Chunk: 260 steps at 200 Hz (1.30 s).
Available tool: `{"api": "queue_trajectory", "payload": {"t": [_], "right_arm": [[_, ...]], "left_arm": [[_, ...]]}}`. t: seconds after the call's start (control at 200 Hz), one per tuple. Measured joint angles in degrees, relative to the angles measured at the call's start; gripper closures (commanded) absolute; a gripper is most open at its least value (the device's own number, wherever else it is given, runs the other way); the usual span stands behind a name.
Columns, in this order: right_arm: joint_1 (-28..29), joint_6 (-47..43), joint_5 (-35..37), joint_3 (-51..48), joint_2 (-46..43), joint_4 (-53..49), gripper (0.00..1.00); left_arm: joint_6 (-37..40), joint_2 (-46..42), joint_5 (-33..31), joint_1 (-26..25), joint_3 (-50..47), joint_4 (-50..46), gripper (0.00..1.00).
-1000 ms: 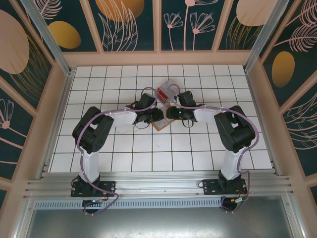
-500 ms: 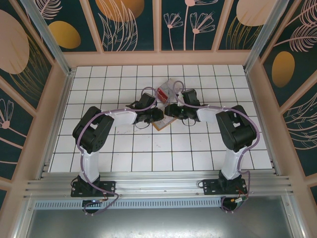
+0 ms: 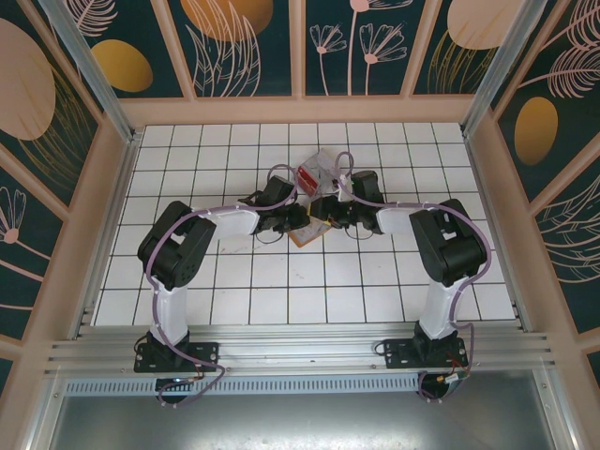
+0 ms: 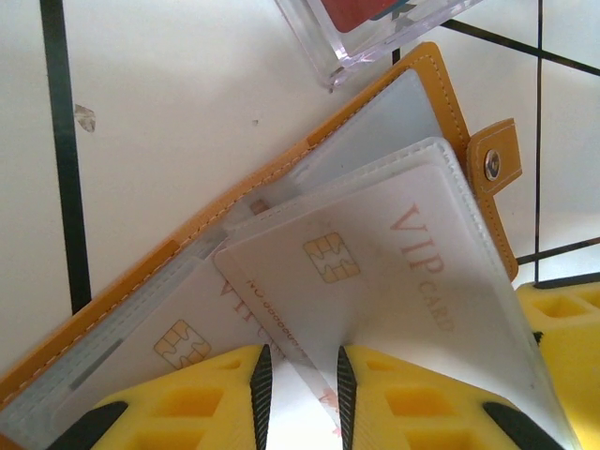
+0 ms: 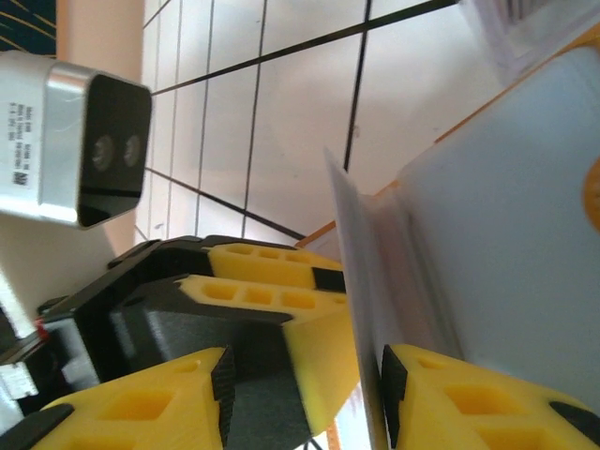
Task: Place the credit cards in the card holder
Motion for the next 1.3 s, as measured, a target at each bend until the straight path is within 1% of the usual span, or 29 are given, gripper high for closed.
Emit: {"api": "queue_trajectory", "payload": {"t": [0.125, 0.395, 0.576, 0.651, 0.766, 0.826, 1.101, 1.301], "right_arm": [[0.0, 1.3, -2.2, -0.2, 0.0, 1.6, 0.53], [0.0, 2.0, -3.6, -0.2, 0.0, 2.1, 0.53], [0.1, 1.7, -3.8, -0.2, 1.3, 2.0, 0.53], [0.4, 1.9, -3.9, -0.2, 1.7, 2.0, 0.53], [1.6, 2.0, -3.9, 0.4, 2.0, 1.9, 0.52], [2.4, 1.8, -3.9, 1.3, 2.2, 1.5, 0.52], [3.9, 0.4, -3.1, 4.2, 3.1, -2.4, 0.52], [5.2, -0.3, -1.8, 5.7, 4.6, -4.0, 0.52]], "left_arm": [[0.0, 0.0, 0.0, 0.0, 0.3, -0.4, 0.76], [0.0, 0.3, -0.6, 0.0, 1.2, -0.8, 0.75], [0.0, -1.4, -2.6, 0.0, -0.3, -1.0, 0.75], [-0.2, -2.3, -3.3, 0.1, -0.9, -1.2, 0.80], [-1.1, -2.8, -3.5, 0.1, -2.0, -0.6, 0.98], [-1.3, -2.8, -3.5, 0.1, -2.6, -0.4, 1.00], [-1.9, -4.8, -4.6, 0.8, -5.6, 0.7, 1.00], [-2.2, -12.1, -6.3, 2.5, -12.3, 0.2, 1.00]]}}
